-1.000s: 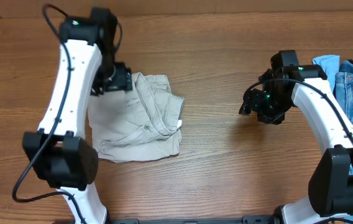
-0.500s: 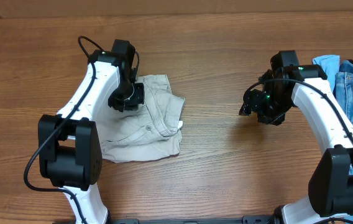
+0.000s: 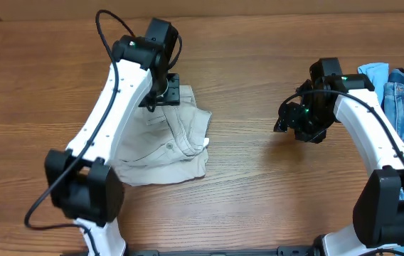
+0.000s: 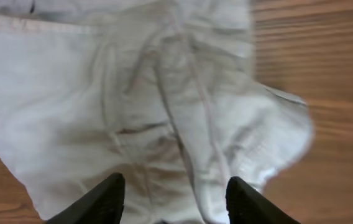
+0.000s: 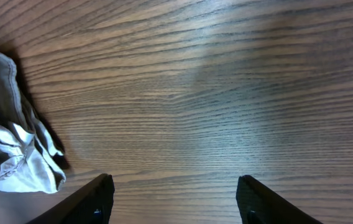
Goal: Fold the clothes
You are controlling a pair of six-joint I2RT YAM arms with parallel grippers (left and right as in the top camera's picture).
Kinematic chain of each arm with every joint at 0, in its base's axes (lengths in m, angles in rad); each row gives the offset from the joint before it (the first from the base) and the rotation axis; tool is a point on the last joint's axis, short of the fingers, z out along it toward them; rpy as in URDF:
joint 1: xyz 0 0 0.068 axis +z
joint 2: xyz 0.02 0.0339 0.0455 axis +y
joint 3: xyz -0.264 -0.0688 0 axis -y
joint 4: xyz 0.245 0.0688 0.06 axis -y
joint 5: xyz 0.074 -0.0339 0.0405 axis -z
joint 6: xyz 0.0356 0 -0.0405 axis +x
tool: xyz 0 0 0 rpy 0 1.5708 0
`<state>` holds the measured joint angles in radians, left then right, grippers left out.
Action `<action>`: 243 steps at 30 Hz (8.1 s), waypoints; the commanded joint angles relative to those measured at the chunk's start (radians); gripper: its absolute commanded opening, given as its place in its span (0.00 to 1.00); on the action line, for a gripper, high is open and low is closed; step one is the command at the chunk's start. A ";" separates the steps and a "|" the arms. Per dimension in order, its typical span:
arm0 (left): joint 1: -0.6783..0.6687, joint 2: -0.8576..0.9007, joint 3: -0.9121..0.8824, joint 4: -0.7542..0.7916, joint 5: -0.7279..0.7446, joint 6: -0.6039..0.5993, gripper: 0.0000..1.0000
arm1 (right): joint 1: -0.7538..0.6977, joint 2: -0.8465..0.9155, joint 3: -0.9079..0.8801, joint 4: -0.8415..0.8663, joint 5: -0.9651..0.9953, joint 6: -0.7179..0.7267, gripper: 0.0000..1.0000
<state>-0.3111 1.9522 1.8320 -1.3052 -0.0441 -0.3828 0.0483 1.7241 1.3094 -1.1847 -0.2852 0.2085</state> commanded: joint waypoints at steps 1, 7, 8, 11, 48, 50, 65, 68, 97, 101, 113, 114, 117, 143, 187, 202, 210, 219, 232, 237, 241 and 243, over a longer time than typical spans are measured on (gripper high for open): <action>0.016 0.156 -0.027 0.016 -0.064 -0.068 0.54 | 0.003 -0.013 0.018 0.004 -0.008 -0.008 0.67; 0.018 0.261 -0.027 0.030 -0.071 -0.071 0.34 | 0.003 -0.013 0.018 -0.003 -0.008 -0.009 0.68; 0.017 0.259 -0.027 0.027 -0.071 -0.071 0.18 | 0.003 -0.013 0.018 -0.003 -0.008 -0.009 0.67; 0.017 0.237 0.016 -0.026 -0.077 -0.067 0.04 | 0.003 -0.013 0.018 -0.006 -0.008 -0.027 0.67; -0.189 0.210 0.369 -0.195 -0.071 0.006 1.00 | 0.007 -0.013 0.018 0.161 -0.401 -0.035 0.60; -0.135 0.161 0.370 -0.201 -0.102 0.006 1.00 | 0.032 -0.013 0.018 0.228 -0.488 -0.034 0.55; 0.178 0.325 0.062 -0.074 0.131 0.221 0.40 | 0.515 0.197 0.018 0.707 -0.194 0.159 0.22; 0.178 0.369 0.010 -0.043 0.121 0.228 0.39 | 0.540 0.269 0.018 0.772 -0.155 0.180 0.12; 0.187 0.391 -0.060 -0.032 0.063 0.156 0.41 | 0.395 0.238 0.021 0.983 -0.329 0.354 0.05; 0.187 0.391 -0.060 -0.034 0.063 0.150 0.41 | 0.436 0.370 0.021 1.115 -0.373 0.344 0.05; 0.188 0.391 -0.061 -0.037 0.048 0.151 0.31 | 0.194 0.408 0.021 1.064 -0.332 0.397 0.17; 0.188 0.391 -0.061 -0.036 0.043 0.151 0.31 | 0.179 0.407 0.021 1.062 -0.373 0.406 0.17; 0.190 0.389 -0.047 -0.060 0.033 0.179 0.35 | 0.139 0.386 0.021 0.995 -0.467 0.412 0.18; 0.278 0.226 -0.282 0.209 0.418 0.417 1.00 | 0.111 -0.115 0.021 0.182 -0.389 -0.058 0.43; 1.147 0.017 -0.481 0.402 0.447 -0.100 0.04 | 0.111 -0.115 0.021 0.122 -0.388 -0.056 0.43; 1.204 0.017 -0.740 0.790 0.616 -0.546 0.04 | 0.111 -0.115 0.021 0.103 -0.377 -0.056 0.42; 1.168 0.017 -0.749 1.088 0.778 -0.490 0.04 | 0.111 -0.115 0.021 0.078 -0.376 -0.056 0.42; 1.168 0.007 -0.749 0.864 1.170 -0.233 0.45 | 0.111 -0.115 0.021 0.071 -0.370 -0.056 0.46; 1.160 -0.288 -0.708 0.393 0.708 0.190 0.50 | 0.111 -0.115 0.021 0.046 -0.370 -0.060 0.48; 1.112 -0.491 -0.646 0.457 0.554 0.189 0.15 | 0.111 -0.115 0.021 0.048 -0.370 -0.060 0.48; 1.000 -0.552 -0.636 0.634 0.246 0.213 0.04 | 0.111 -0.115 0.021 0.053 -0.370 -0.055 0.49; 0.942 -0.522 -0.636 0.692 0.129 0.253 0.04 | 0.111 -0.115 0.021 0.052 -0.370 -0.052 0.50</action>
<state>0.7181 1.4002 1.1885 -0.6704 0.3916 -0.2058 0.1635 1.6386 1.3231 -1.1370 -0.6563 0.1566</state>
